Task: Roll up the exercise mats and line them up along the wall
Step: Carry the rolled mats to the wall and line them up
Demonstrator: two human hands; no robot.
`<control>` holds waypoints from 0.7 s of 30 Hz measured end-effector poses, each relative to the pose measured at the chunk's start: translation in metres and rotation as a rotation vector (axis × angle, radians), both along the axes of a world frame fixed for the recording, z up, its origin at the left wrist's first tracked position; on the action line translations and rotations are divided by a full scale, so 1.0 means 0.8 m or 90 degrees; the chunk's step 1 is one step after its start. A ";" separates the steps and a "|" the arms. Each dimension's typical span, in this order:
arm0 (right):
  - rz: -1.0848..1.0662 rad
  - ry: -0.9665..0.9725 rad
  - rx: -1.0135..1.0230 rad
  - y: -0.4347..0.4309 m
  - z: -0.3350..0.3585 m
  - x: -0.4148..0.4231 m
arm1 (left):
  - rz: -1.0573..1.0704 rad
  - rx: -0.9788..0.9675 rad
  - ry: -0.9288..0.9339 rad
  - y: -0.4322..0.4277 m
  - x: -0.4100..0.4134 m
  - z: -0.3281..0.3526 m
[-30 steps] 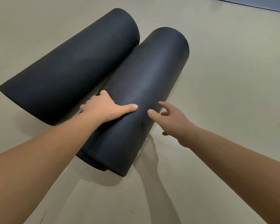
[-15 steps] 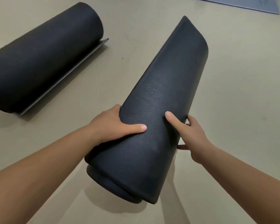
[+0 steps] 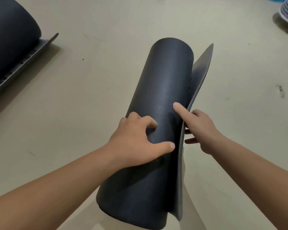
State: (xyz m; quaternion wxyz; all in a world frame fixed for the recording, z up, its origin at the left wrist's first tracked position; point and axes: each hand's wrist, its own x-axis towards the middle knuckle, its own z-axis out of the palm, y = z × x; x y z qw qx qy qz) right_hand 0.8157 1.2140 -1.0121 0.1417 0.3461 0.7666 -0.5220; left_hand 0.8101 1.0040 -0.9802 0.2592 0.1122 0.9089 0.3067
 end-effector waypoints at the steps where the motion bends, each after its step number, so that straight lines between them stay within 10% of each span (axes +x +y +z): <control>1: 0.005 -0.012 0.009 0.013 -0.002 0.002 | 0.017 0.021 0.003 -0.001 -0.010 -0.002; 7: 0.030 -0.014 0.067 0.062 -0.010 0.036 | 0.148 0.034 -0.298 -0.009 -0.029 -0.055; 21: -0.093 -0.150 0.022 0.205 -0.027 0.190 | -0.128 -0.034 -0.161 0.219 -0.007 -0.048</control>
